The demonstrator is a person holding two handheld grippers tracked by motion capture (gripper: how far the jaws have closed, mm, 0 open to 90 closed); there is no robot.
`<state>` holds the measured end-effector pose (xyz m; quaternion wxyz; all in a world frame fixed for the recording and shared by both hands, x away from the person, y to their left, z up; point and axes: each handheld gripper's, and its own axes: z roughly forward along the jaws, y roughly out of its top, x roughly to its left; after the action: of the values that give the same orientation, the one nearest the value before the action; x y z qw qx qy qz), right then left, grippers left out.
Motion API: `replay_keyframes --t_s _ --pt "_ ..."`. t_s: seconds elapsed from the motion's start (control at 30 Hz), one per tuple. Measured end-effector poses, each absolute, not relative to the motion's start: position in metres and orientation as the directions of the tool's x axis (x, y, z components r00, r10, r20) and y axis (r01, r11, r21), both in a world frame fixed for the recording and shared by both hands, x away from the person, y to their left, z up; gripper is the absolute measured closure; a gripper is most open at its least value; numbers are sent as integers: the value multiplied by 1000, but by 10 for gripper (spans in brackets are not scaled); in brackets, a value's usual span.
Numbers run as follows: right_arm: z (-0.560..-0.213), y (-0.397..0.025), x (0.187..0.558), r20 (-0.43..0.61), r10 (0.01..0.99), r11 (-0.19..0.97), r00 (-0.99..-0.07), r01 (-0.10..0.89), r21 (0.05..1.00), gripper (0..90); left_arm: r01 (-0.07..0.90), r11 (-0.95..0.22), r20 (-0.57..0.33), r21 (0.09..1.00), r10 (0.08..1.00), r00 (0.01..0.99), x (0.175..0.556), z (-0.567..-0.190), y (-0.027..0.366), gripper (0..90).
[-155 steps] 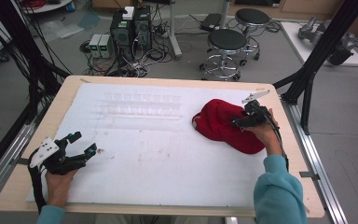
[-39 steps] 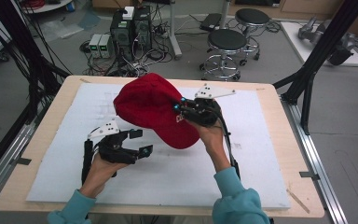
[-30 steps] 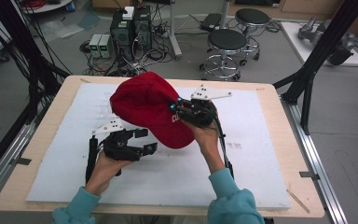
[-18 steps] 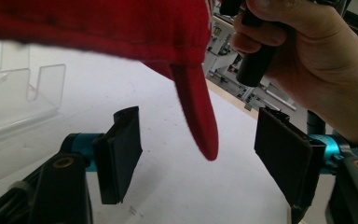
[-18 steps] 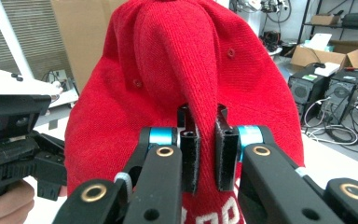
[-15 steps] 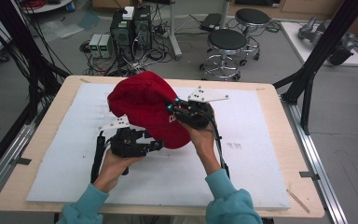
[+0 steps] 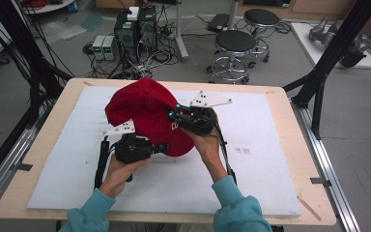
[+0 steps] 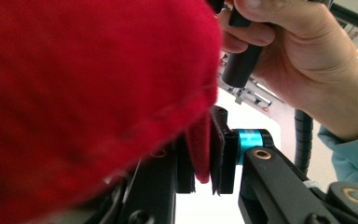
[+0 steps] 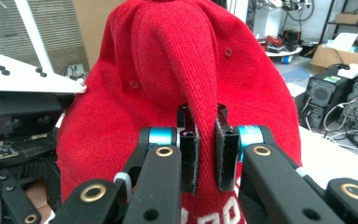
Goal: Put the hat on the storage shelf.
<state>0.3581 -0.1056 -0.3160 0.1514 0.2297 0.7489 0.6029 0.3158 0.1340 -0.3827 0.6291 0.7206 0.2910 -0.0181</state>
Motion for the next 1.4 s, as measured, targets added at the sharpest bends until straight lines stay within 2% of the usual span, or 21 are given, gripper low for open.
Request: replay_keyframes --t_s 0.17,0.23,0.27,0.3,0.33,0.37,0.43,0.53,0.8,1.17,1.4 --pt "-316 -104 358 46 508 174 -860 154 973 825 443 -43 -388 895 412 825 315 -382 136 851" --pt "-316 -105 358 53 504 170 -862 159 973 785 439 -47 -381 897 420 824 315 -381 136 851" --pt "-317 -104 358 53 503 167 -863 157 973 559 435 -53 -374 899 424 825 315 -381 137 851" --pt "-317 -104 358 53 503 167 -863 157 973 559 430 -58 -366 901 428 826 315 -381 138 851" --pt "-317 -101 358 46 533 183 -845 168 969 356 428 -56 -363 902 436 823 314 -381 138 851" --pt "-317 -101 358 46 533 183 -845 168 969 356 426 -59 -359 903 440 823 315 -380 139 851" --pt "-318 -101 359 45 562 208 -826 194 959 200 425 -62 -356 903 446 821 315 -380 142 851" --pt "-320 -102 360 29 581 246 -814 209 947 117 418 -73 -341 906 460 820 315 -379 145 851" --pt "-318 -109 355 1 584 261 -812 189 947 114 384 -118 -269 916 533 803 317 -369 164 851" --pt "-338 -147 335 16 658 235 -753 225 945 112 345 -174 -171 922 616 769 335 -341 199 850" --pt "-341 -168 323 6 694 251 -720 250 935 104 314 -244 -76 918 667 741 351 -323 210 850"
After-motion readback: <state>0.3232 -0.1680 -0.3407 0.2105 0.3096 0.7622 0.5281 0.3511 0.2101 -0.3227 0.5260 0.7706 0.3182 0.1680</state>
